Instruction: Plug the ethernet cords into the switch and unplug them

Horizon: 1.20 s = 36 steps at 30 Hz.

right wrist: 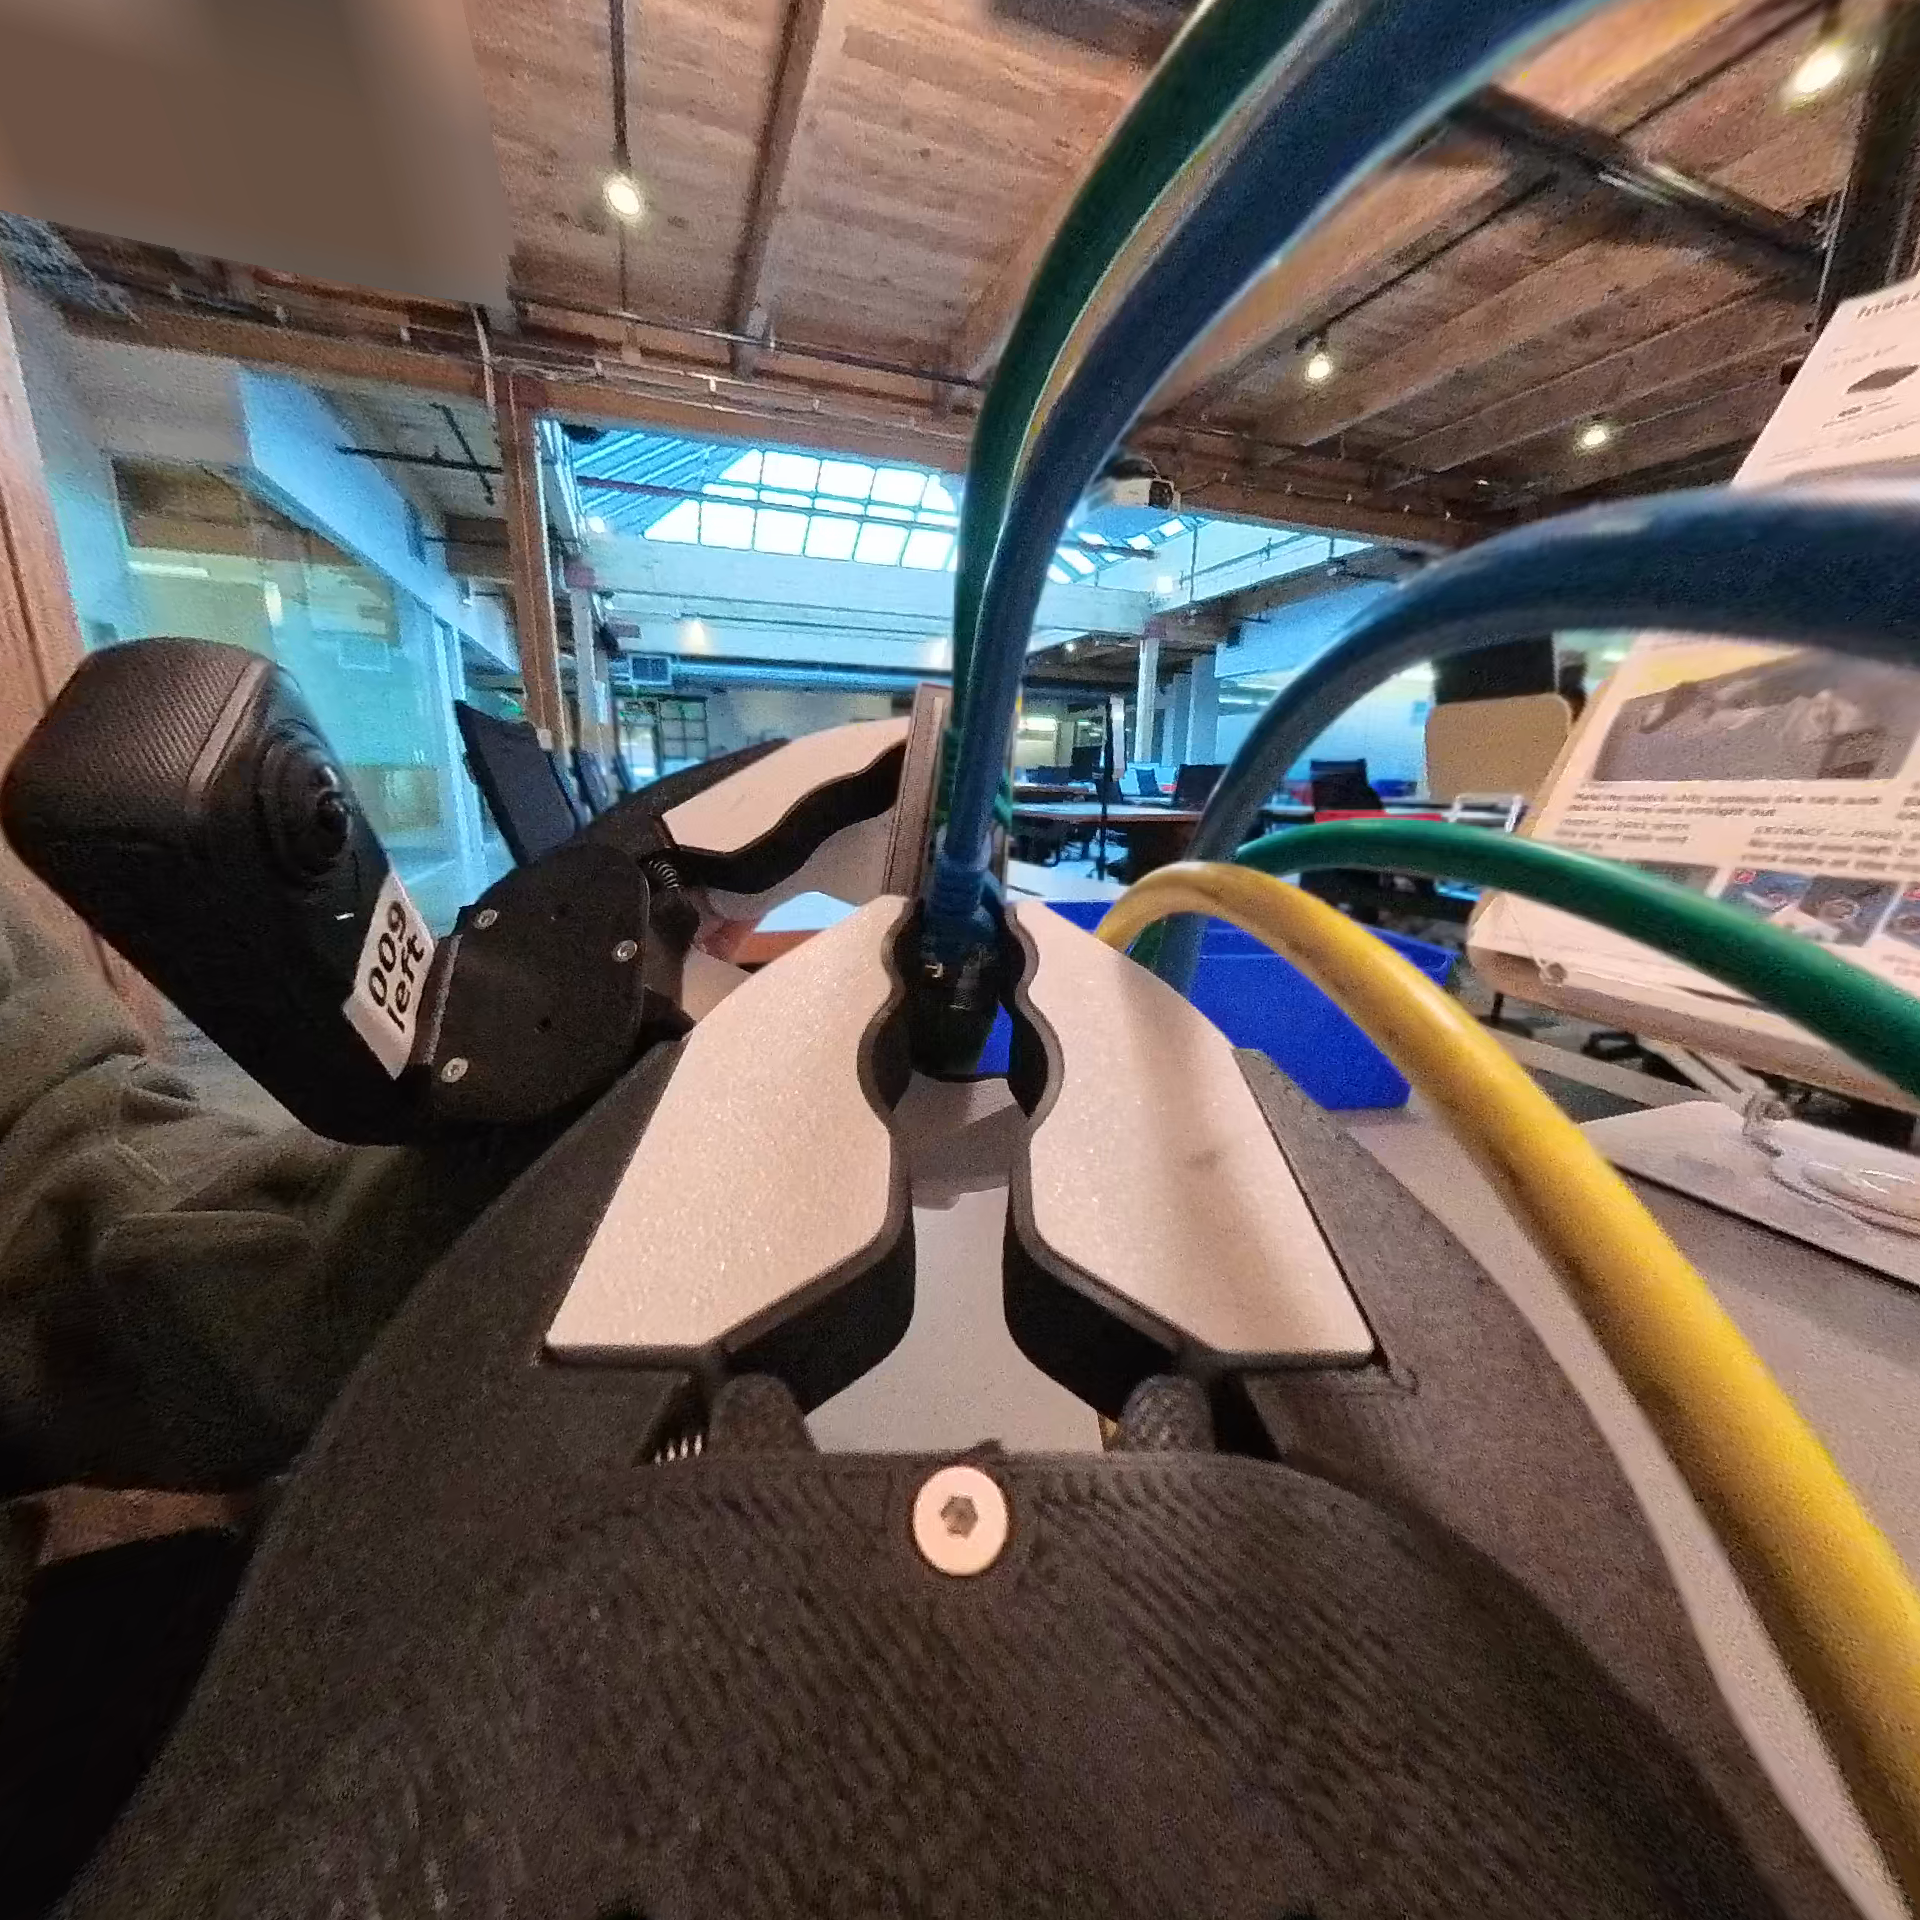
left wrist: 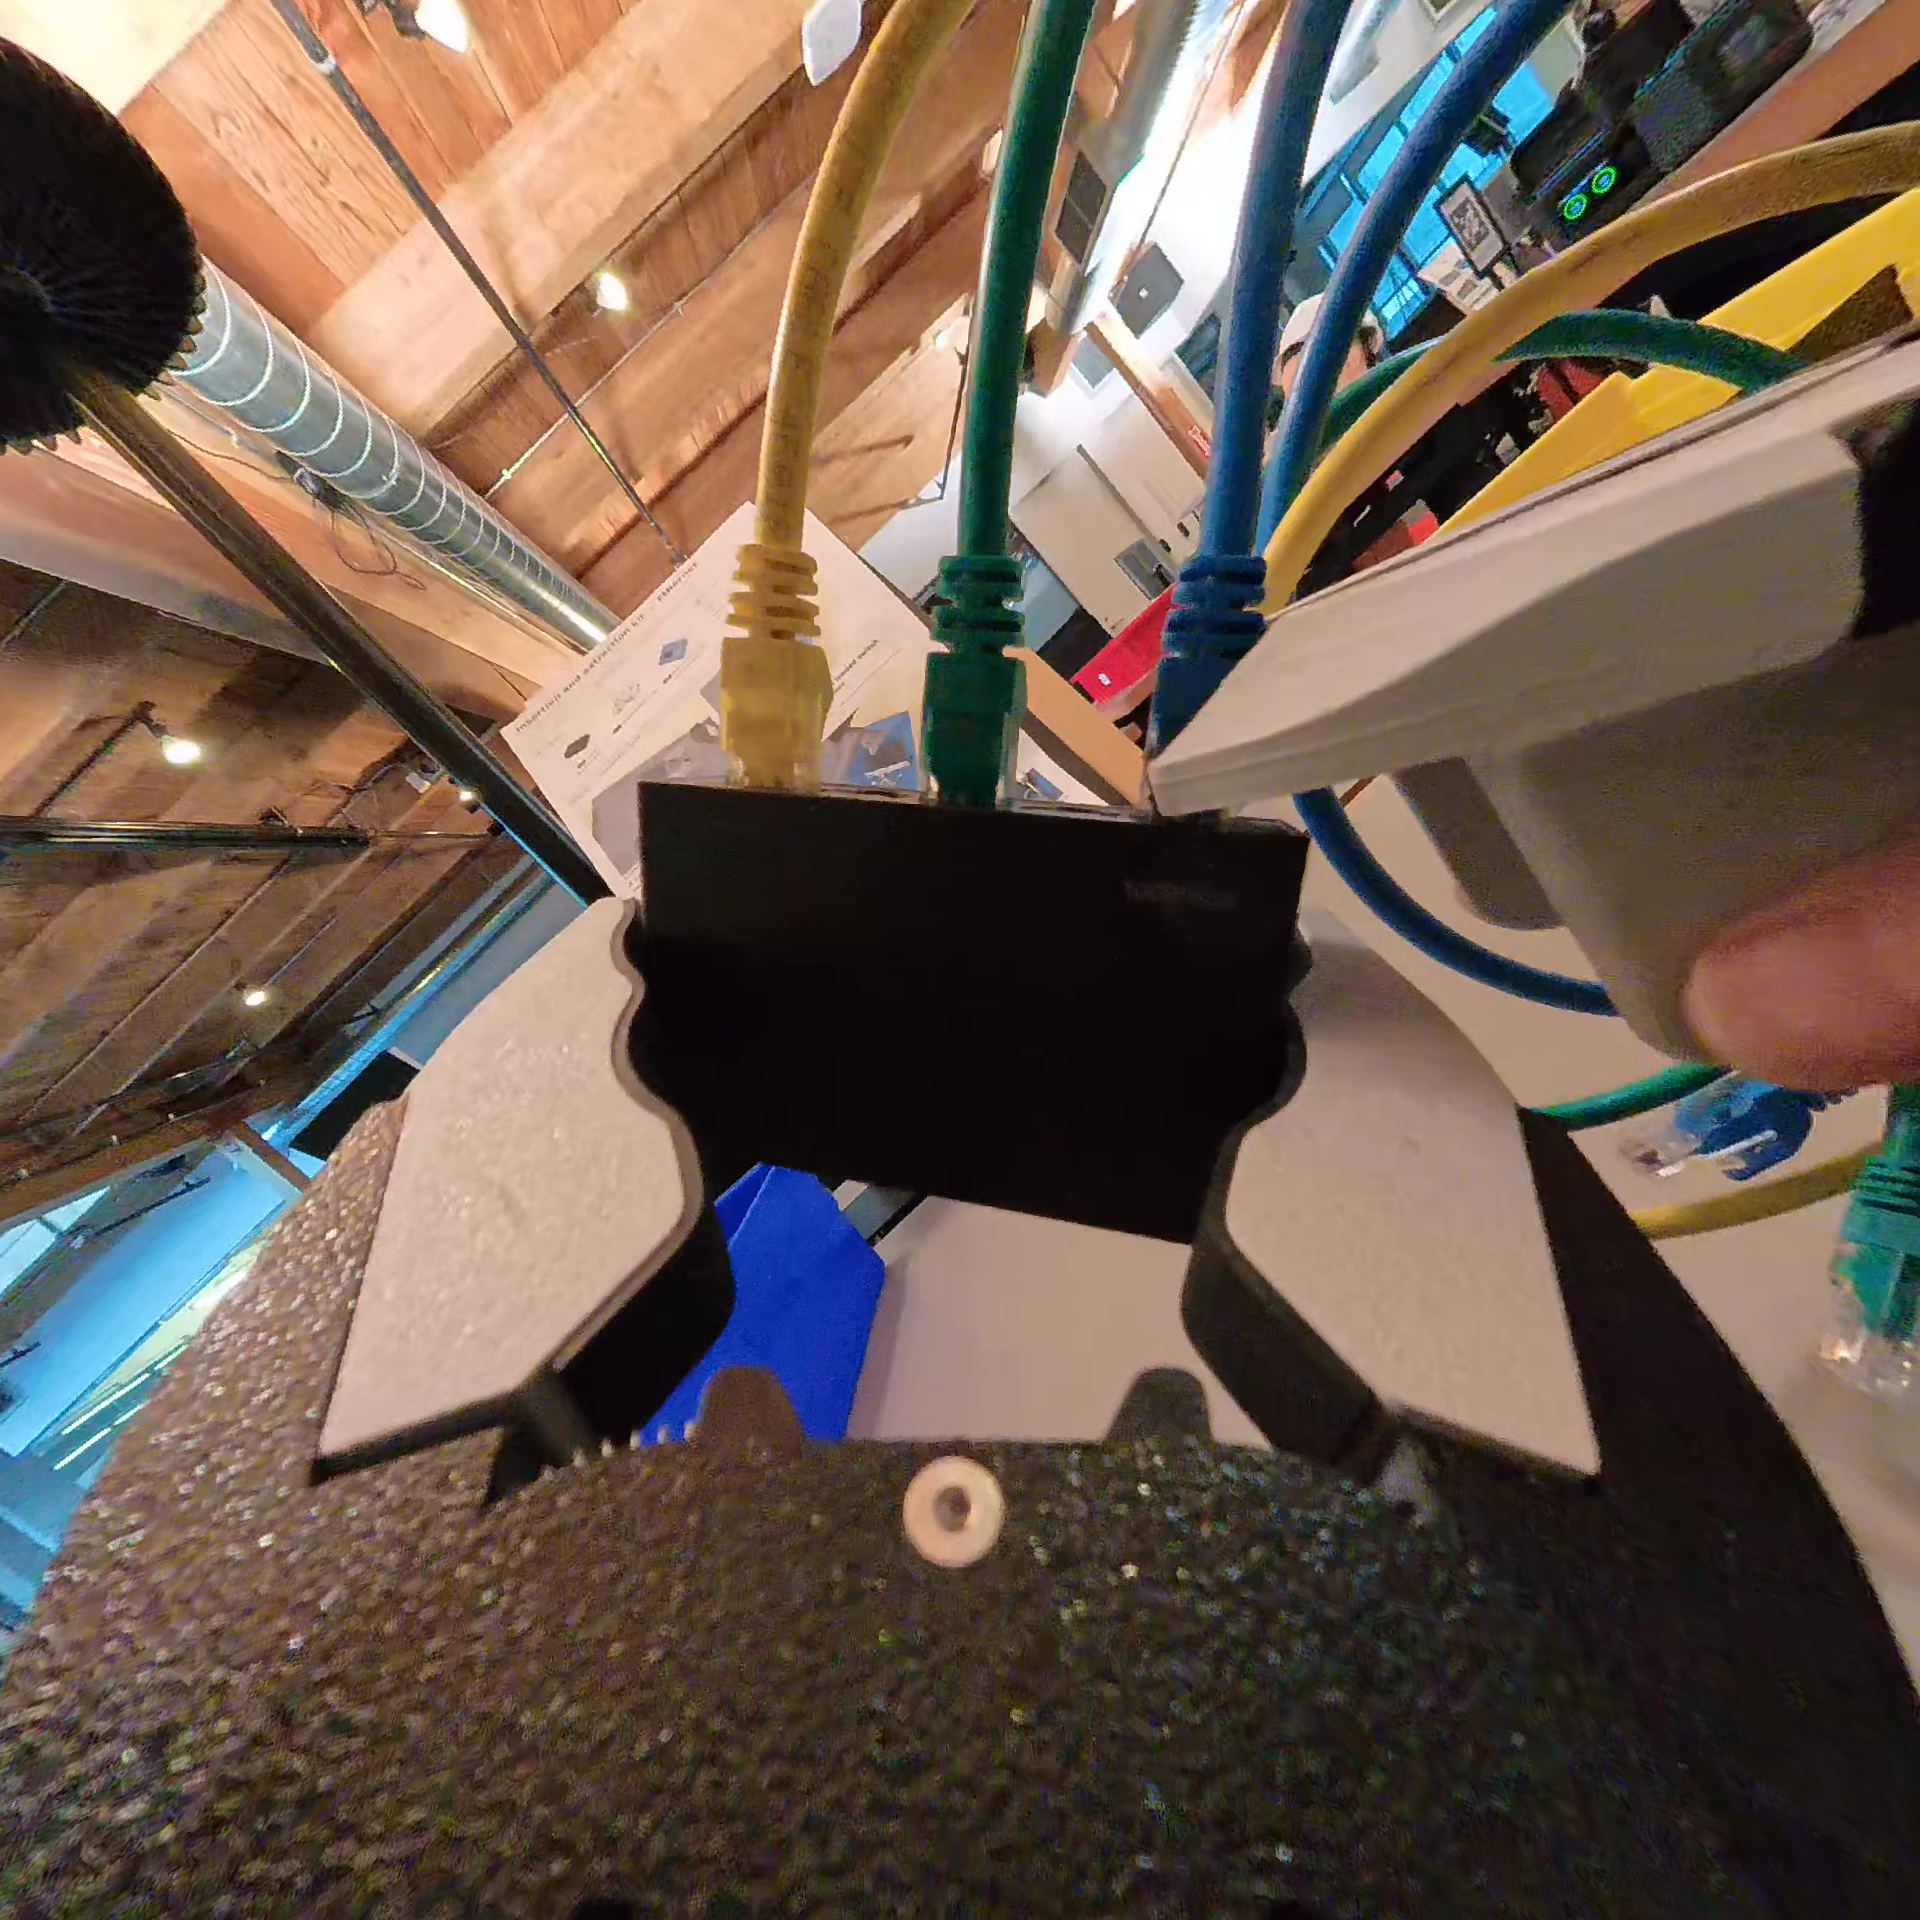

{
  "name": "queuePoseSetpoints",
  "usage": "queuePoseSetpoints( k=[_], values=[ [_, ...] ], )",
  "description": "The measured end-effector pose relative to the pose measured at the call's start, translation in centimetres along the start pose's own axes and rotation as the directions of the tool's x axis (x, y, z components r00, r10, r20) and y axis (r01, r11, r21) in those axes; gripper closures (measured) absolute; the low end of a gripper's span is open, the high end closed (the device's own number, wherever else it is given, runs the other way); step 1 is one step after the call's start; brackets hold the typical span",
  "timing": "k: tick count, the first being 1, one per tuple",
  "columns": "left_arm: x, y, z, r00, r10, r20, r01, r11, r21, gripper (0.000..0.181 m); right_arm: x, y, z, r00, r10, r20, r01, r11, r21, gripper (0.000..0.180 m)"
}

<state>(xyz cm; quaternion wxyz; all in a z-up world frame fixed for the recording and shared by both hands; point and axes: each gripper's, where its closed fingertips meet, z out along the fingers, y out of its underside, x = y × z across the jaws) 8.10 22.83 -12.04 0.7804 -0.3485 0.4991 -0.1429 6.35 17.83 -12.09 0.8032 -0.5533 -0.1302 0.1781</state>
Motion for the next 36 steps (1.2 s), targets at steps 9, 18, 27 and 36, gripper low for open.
queuePoseSetpoints(
  k=[9, 18, 27, 36],
  values=[
    [-0.6, -0.8, -0.4, 0.999, 0.030, 0.046, -0.032, 0.998, 0.045, 0.071, -0.4, -0.8, -0.1, 0.999, 0.048, 0.025, -0.051, 0.990, 0.135, 0.165],
    [-0.8, -0.8, -0.5, 0.997, 0.035, 0.066, -0.038, 0.998, 0.045, 0.071, -0.2, -0.9, 0.1, 0.994, 0.113, -0.013, -0.108, 0.977, 0.186, 0.165],
    [-0.5, 0.3, -0.2, 0.998, -0.040, 0.051, 0.041, 0.999, -0.003, 0.071, -0.1, -0.3, 0.5, 0.980, 0.191, -0.049, -0.186, 0.978, 0.093, 0.166],
    [0.3, 2.1, 0.2, 0.992, -0.126, 0.032, 0.128, 0.986, -0.108, 0.071, 0.9, 0.7, 0.9, 0.959, 0.274, -0.079, -0.272, 0.962, 0.034, 0.166]
  ],
)
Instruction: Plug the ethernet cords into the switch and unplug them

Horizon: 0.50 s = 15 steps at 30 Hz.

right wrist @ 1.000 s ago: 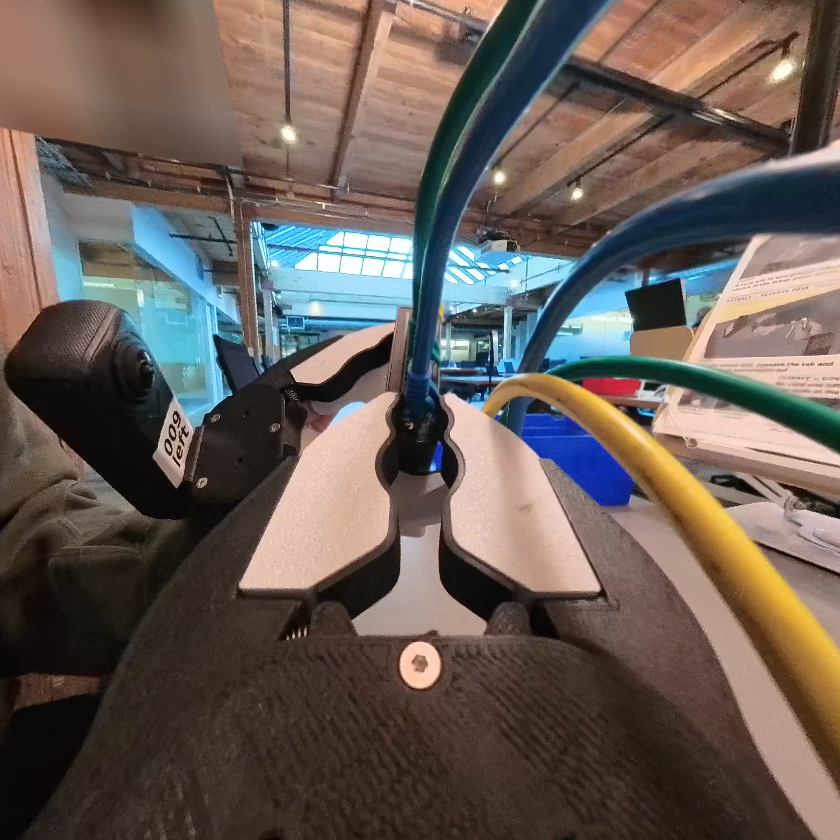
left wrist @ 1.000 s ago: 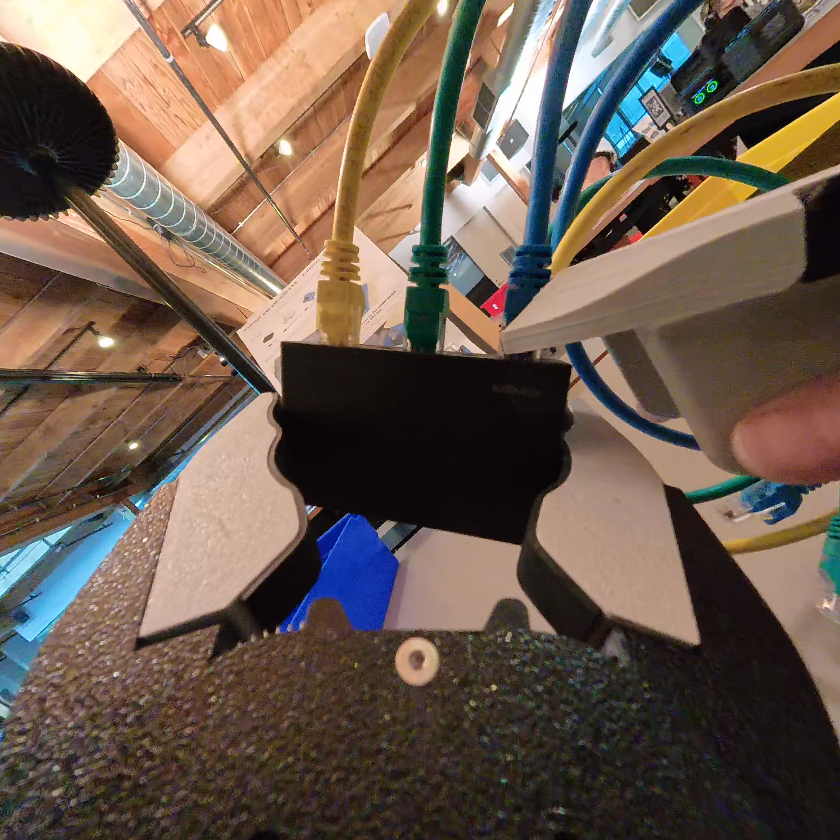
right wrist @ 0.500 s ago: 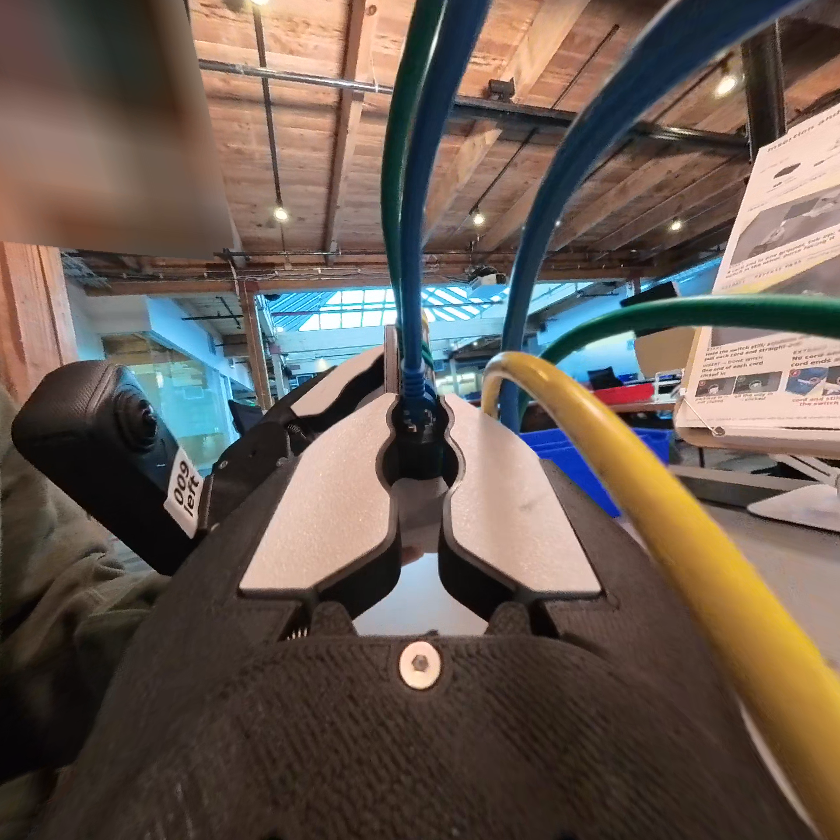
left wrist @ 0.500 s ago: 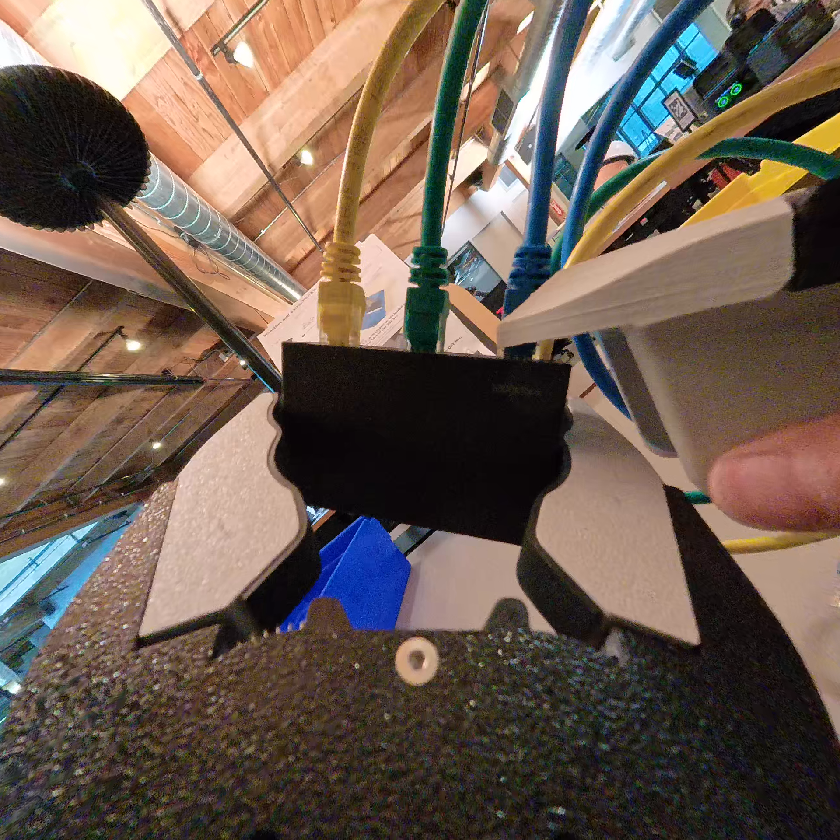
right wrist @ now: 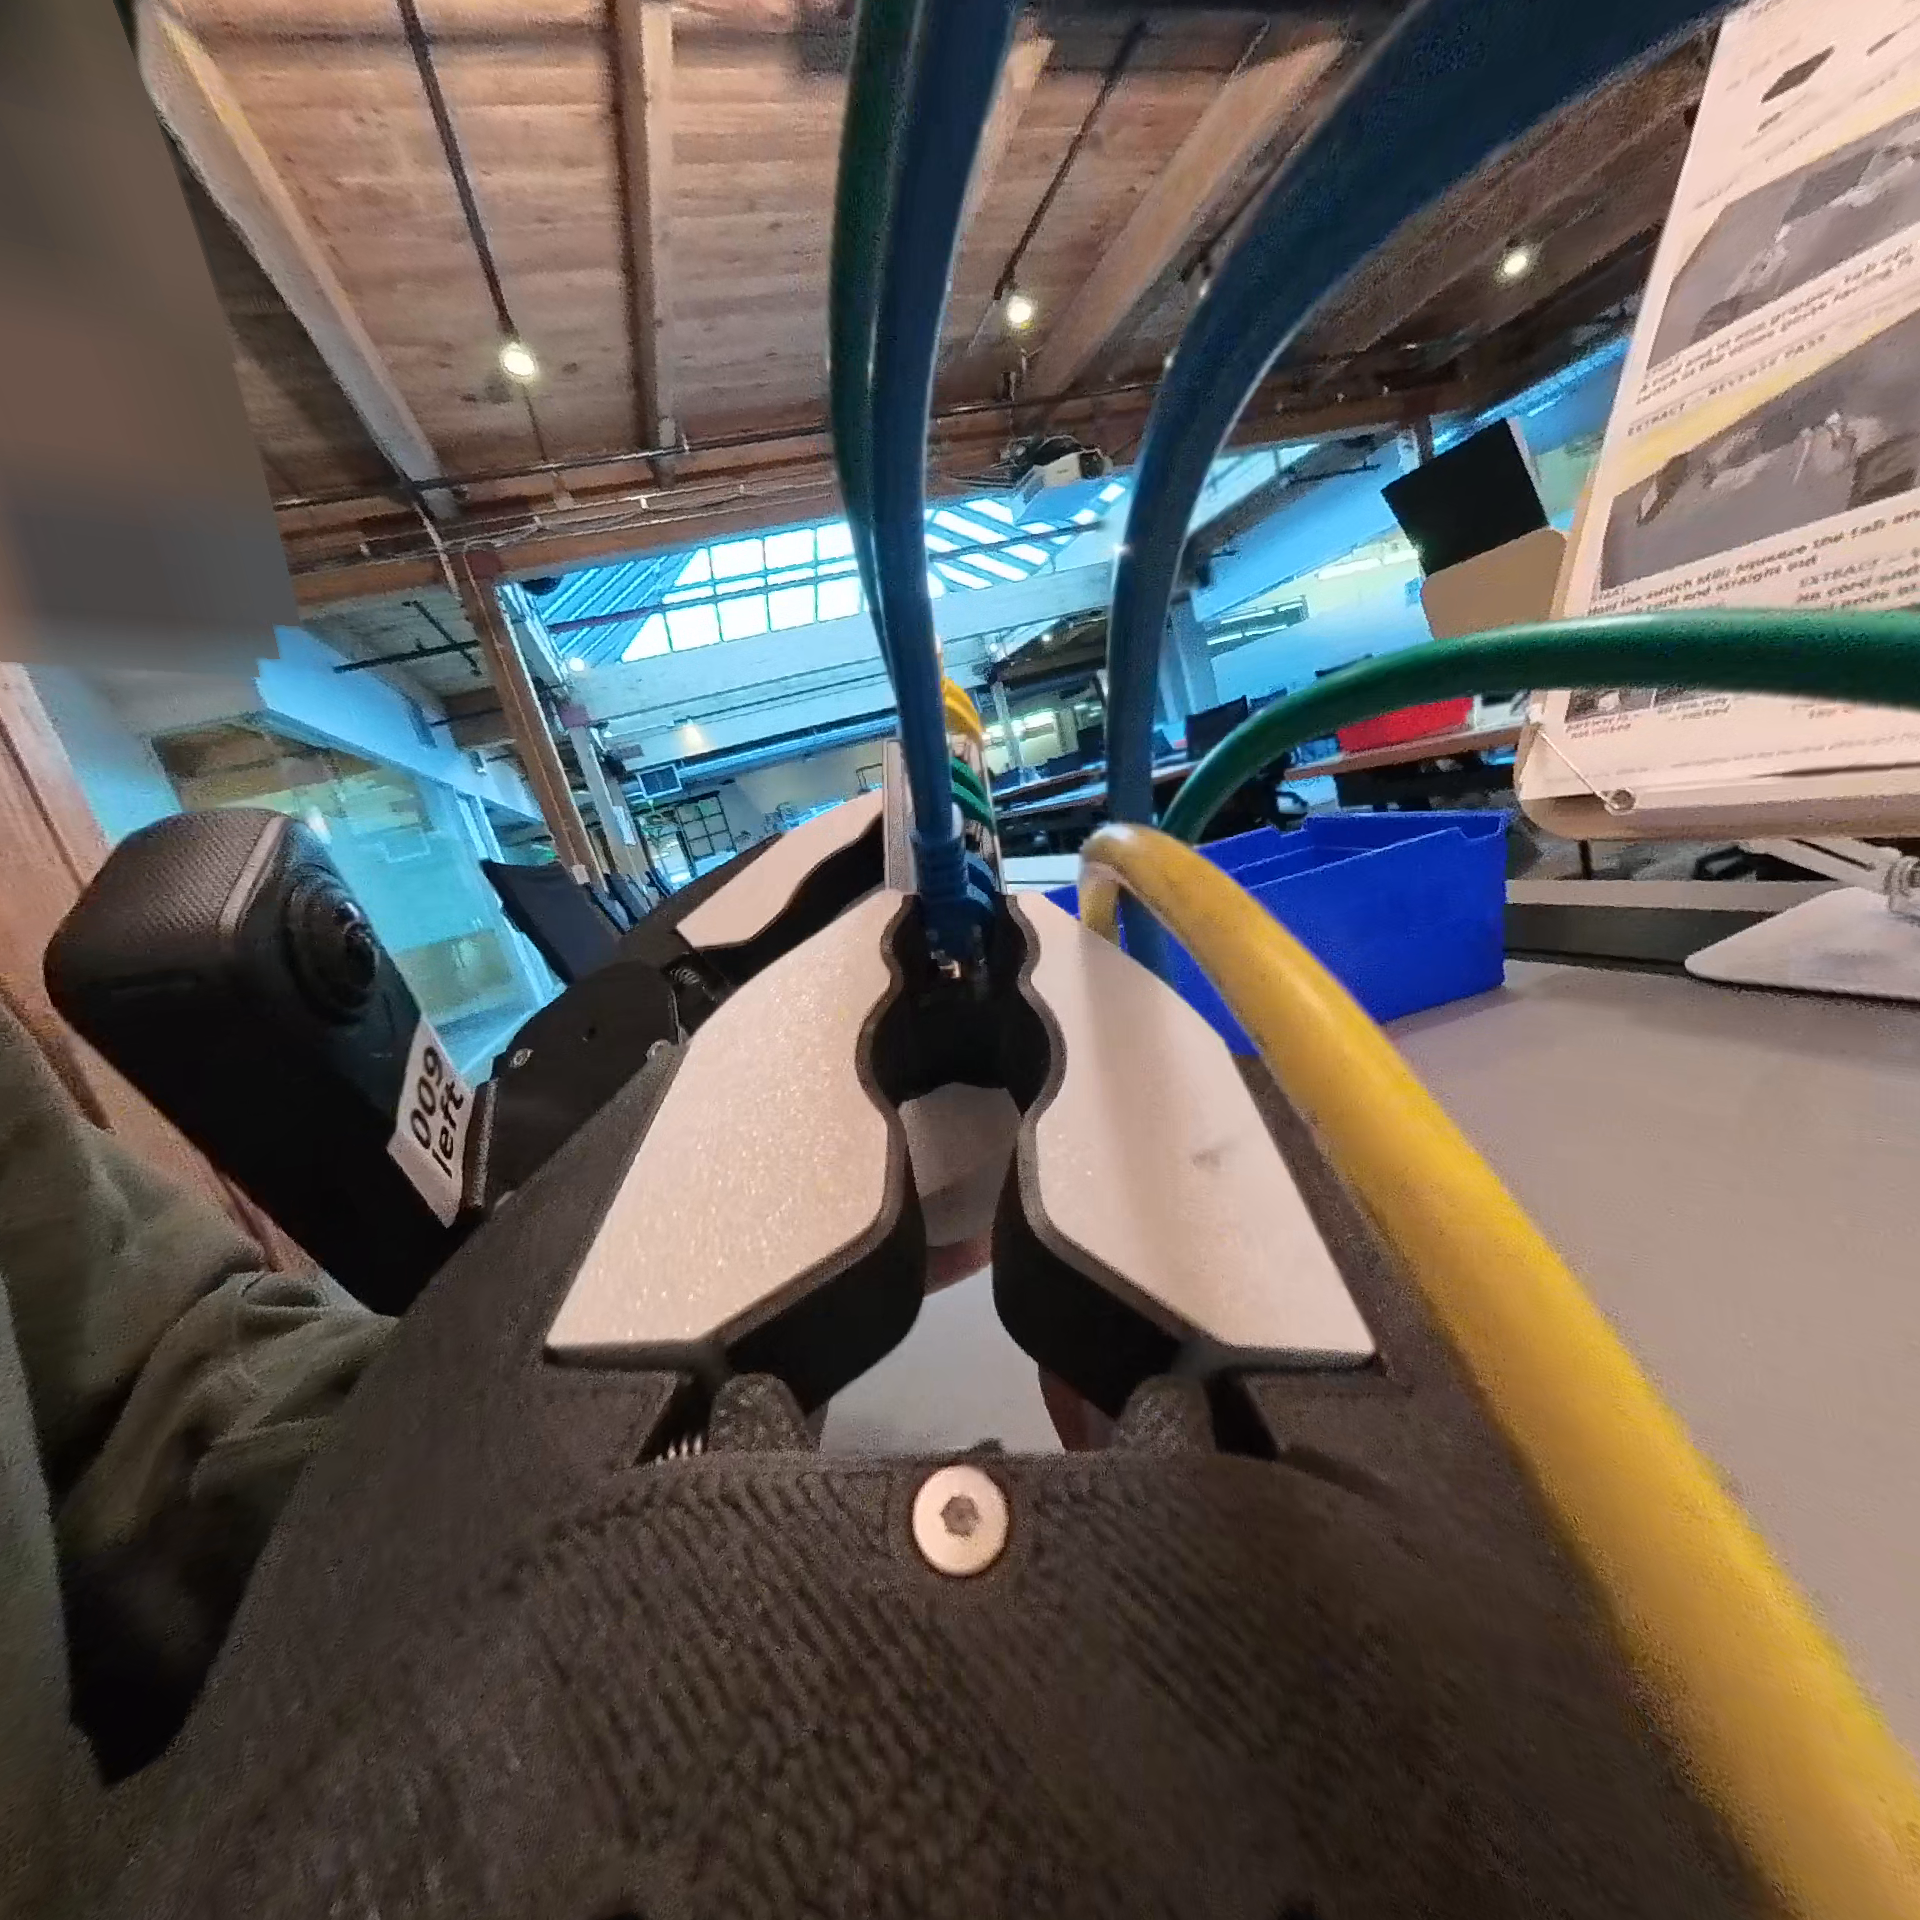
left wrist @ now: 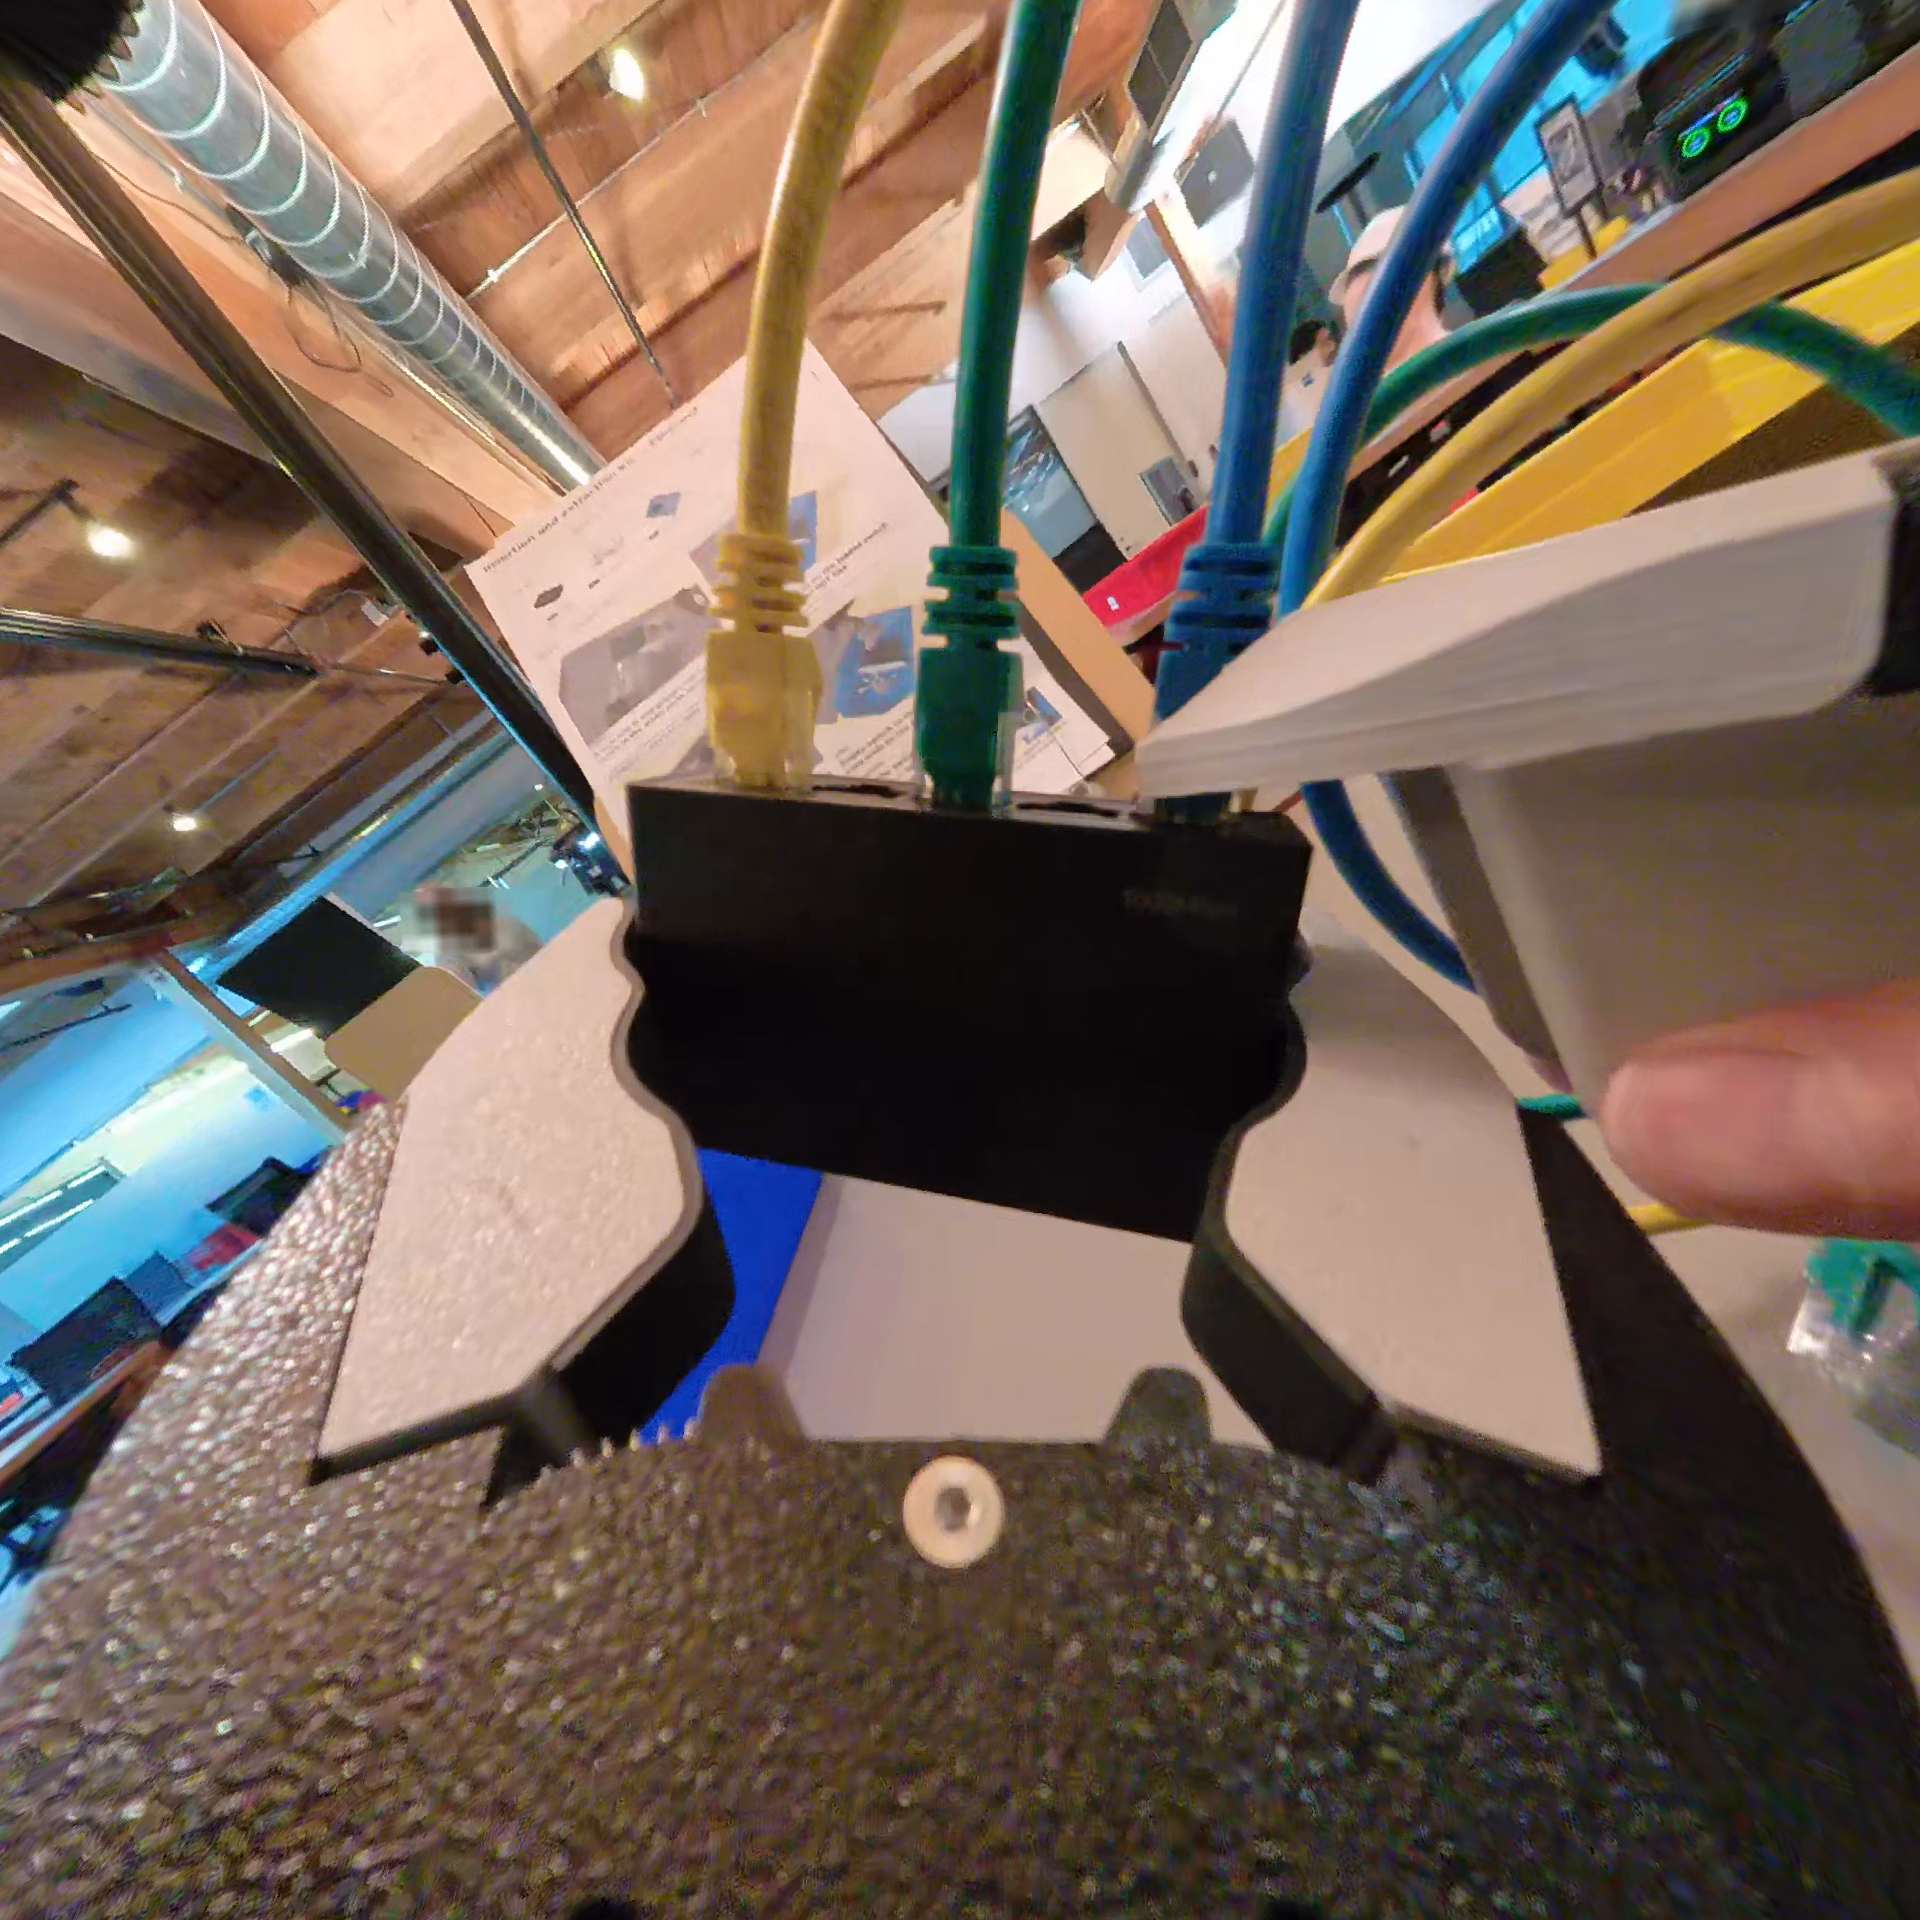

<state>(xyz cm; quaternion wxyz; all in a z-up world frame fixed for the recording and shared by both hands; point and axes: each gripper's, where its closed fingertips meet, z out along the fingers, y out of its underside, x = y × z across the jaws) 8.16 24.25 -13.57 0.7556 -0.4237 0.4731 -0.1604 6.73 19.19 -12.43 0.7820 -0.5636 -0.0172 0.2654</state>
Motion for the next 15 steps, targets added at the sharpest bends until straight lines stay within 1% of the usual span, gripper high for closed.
queuePoseSetpoints(
  k=[1, 2, 6, 9, 10, 12, 13, 14, 15],
  values=[
    [0.1, 0.3, 0.1, 1.000, 0.001, -0.001, -0.001, 1.000, -0.009, 0.071, 0.1, 0.3, 0.0, 1.000, 0.029, -0.003, -0.029, 1.000, -0.006, 0.163],
    [0.2, 0.5, 0.1, 1.000, -0.004, -0.006, 0.004, 1.000, -0.010, 0.071, 0.3, 0.4, 0.0, 0.999, 0.054, -0.006, -0.054, 0.999, -0.002, 0.165],
    [0.6, 1.4, 0.3, 0.999, -0.030, -0.018, 0.029, 0.999, -0.040, 0.068, 1.0, 1.0, 0.1, 0.988, 0.148, -0.032, -0.148, 0.989, 0.018, 0.165],
    [1.0, 1.9, 0.5, 0.997, -0.068, -0.035, 0.066, 0.995, -0.070, 0.071, 1.4, 1.1, 0.1, 0.987, 0.149, -0.053, -0.149, 0.989, 0.005, 0.166],
    [1.0, 2.1, 0.6, 0.996, -0.081, -0.037, 0.078, 0.994, -0.075, 0.069, 1.4, 1.2, 0.2, 0.988, 0.142, -0.057, -0.142, 0.990, -0.003, 0.165],
    [1.0, 2.6, 0.7, 0.994, -0.098, -0.041, 0.094, 0.991, -0.093, 0.071, 1.8, 1.5, 0.5, 0.983, 0.170, -0.072, -0.171, 0.985, -0.011, 0.166],
    [0.9, 3.3, 0.8, 0.995, -0.092, -0.028, 0.088, 0.989, -0.119, 0.071, 1.9, 0.9, 0.5, 0.980, 0.192, -0.052, -0.189, 0.981, 0.051, 0.166],
    [0.9, 4.8, 1.0, 0.998, -0.067, -0.021, 0.063, 0.983, -0.171, 0.071, 2.1, -1.3, -0.2, 0.968, 0.250, -0.009, -0.245, 0.954, 0.171, 0.167],
    [1.2, 6.5, 1.2, 0.996, -0.088, -0.032, 0.079, 0.973, -0.219, 0.071, 2.7, -2.4, -0.5, 0.977, 0.210, -0.042, -0.201, 0.966, 0.166, 0.167]
  ],
)
